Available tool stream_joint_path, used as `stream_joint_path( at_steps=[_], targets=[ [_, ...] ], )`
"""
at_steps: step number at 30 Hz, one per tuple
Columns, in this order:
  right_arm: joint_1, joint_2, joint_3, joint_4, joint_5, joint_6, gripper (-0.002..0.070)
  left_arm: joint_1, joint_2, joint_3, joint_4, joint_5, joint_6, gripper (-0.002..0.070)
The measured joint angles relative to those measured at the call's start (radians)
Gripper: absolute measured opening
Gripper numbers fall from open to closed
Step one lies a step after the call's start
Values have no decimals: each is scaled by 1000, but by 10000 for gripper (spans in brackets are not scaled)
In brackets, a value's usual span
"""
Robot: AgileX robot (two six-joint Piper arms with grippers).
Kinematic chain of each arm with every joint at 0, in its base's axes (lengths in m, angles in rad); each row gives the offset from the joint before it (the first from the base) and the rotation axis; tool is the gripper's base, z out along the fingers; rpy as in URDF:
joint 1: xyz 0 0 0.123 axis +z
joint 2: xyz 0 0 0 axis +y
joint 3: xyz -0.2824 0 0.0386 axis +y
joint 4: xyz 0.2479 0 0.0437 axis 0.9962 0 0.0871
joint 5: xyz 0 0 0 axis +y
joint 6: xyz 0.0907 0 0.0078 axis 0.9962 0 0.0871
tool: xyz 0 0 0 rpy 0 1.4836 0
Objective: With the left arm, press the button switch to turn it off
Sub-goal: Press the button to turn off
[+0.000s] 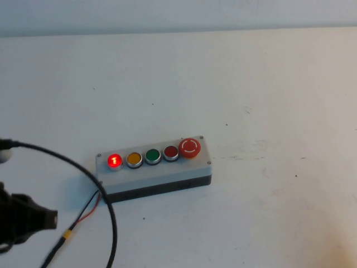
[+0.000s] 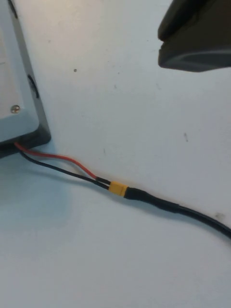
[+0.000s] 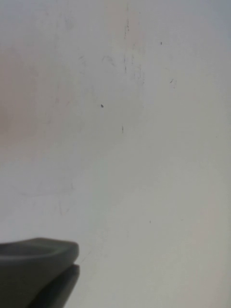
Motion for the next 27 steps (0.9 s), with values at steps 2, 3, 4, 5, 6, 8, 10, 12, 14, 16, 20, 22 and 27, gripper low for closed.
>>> stream_joint_path(
  at_steps=[2,3,4,5,6,8,10,12,14,16,20,22,27],
  targets=[
    [0,0,0,0,0,0,-16,-18,88,-60,12,12,14,-2],
    [0,0,0,0,0,0,-16,-33,135,-96,22,16,18,-2],
    [0,0,0,0,0,0,-16,-52,181,-131,35,17,23,-2],
    [0,0,0,0,0,0,-16,-69,223,-167,47,20,23,-2],
    [0,0,0,0,0,0,-16,-90,264,-204,61,26,24,-2],
    [0,0,0,0,0,0,-16,-131,332,-269,82,36,24,-2],
    [0,0,0,0,0,0,-16,-169,404,-333,95,40,24,-2],
    [0,0,0,0,0,0,-16,-201,467,-383,106,40,27,-2],
    [0,0,0,0,0,0,-16,-231,528,-429,120,40,27,-2],
    [0,0,0,0,0,0,-16,-259,595,-467,140,43,28,-2],
    [0,0,0,0,0,0,-16,-282,694,-516,174,43,29,-2],
    [0,0,0,0,0,0,-16,-282,731,-535,203,43,32,-2],
    [0,0,0,0,0,0,-16,-282,785,-561,246,36,32,-2]
  ],
)
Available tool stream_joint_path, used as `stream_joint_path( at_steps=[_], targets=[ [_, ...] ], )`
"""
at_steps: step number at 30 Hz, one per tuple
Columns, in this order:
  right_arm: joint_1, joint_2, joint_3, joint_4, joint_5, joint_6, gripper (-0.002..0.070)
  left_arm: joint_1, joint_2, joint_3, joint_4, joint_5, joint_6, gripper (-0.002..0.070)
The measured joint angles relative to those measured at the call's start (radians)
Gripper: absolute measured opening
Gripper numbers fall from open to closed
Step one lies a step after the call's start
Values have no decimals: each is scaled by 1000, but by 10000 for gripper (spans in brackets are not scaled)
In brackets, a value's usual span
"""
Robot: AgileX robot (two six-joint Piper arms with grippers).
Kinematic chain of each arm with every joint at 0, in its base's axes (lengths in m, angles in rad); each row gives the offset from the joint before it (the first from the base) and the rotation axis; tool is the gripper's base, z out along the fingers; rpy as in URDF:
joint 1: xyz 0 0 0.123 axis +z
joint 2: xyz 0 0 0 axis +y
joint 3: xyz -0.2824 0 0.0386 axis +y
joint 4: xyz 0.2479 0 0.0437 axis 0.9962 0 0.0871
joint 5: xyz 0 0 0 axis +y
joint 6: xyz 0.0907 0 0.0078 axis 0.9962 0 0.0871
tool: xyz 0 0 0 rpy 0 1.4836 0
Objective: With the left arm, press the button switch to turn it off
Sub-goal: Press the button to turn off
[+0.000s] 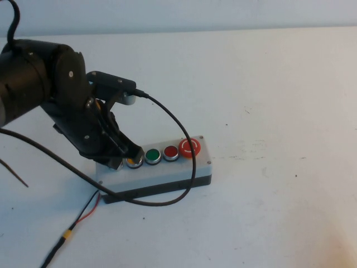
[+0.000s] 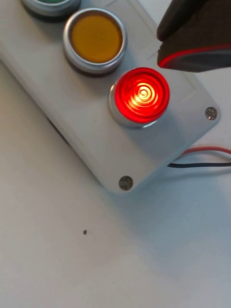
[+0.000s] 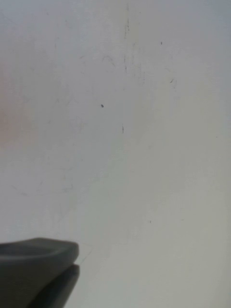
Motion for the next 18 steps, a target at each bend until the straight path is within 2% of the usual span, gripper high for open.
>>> stream_joint_path(
  at_steps=[18],
  targets=[
    [0,0,0,0,0,0,-16,0,56,-22,22,-13,0,-2]
  ],
)
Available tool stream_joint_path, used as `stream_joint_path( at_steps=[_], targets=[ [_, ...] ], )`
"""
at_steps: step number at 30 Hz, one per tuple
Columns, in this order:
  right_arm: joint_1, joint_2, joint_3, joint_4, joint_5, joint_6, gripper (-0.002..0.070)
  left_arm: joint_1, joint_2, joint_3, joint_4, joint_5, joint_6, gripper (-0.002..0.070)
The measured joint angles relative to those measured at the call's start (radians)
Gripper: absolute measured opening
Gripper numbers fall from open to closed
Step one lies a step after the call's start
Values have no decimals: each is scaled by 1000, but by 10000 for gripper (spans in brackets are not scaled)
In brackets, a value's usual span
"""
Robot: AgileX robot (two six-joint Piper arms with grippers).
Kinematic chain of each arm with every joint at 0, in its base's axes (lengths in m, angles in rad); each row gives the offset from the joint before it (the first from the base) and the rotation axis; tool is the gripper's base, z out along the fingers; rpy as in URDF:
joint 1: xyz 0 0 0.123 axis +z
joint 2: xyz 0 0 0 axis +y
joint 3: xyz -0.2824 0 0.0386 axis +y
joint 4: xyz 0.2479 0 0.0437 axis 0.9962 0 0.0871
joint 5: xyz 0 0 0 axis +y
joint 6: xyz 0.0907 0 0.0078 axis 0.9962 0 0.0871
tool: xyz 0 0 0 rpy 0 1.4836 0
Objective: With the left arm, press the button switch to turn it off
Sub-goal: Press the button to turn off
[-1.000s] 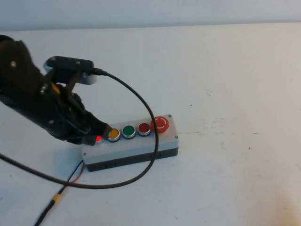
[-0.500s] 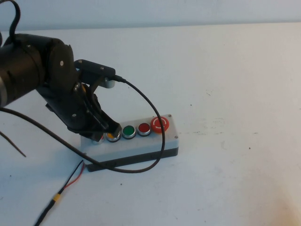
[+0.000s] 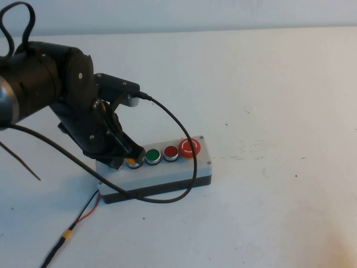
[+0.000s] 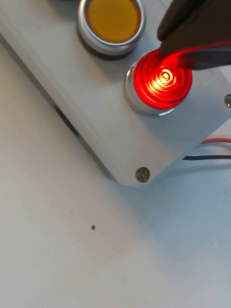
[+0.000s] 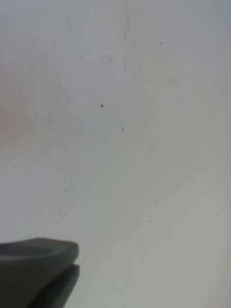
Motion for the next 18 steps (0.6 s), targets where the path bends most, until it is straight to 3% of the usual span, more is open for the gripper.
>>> stream_joint_path(
  at_steps=[18],
  targets=[
    [0,0,0,0,0,0,-16,0,-9,-2,45,-70,-14,-2]
  ],
)
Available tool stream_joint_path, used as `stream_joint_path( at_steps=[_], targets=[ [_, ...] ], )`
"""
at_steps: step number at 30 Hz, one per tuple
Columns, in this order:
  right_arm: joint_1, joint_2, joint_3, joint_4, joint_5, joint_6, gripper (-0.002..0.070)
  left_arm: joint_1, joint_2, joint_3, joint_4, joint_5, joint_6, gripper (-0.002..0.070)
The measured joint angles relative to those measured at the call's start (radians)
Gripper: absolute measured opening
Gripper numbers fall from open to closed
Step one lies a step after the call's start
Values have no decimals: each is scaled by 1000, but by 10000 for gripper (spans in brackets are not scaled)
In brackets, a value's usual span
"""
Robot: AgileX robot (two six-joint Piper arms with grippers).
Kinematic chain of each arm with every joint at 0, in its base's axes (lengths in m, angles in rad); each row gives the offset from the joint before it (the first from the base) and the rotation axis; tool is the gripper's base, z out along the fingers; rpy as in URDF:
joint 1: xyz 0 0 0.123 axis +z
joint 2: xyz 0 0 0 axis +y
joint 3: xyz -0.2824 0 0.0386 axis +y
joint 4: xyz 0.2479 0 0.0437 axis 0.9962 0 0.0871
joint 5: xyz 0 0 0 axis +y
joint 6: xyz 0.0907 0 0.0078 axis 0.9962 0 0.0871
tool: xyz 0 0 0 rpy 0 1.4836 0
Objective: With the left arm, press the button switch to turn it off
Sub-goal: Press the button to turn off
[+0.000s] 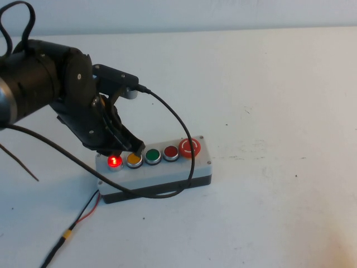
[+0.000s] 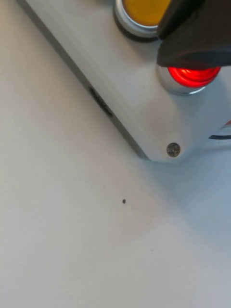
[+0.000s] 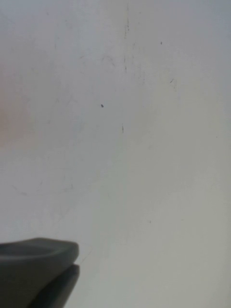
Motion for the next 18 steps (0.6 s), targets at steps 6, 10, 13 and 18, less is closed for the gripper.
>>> stream_joint_path(
  at_steps=[6,10,13,18],
  targets=[
    [0,0,0,0,0,0,-16,0,11,0,0,-13,0,-2],
    [0,0,0,0,0,0,-16,0,11,0,0,-14,-2,-2],
    [0,0,0,0,0,0,-16,0,11,0,0,-14,-2,-2],
    [0,0,0,0,0,0,-16,0,17,0,0,-10,-2,-2]
  ],
)
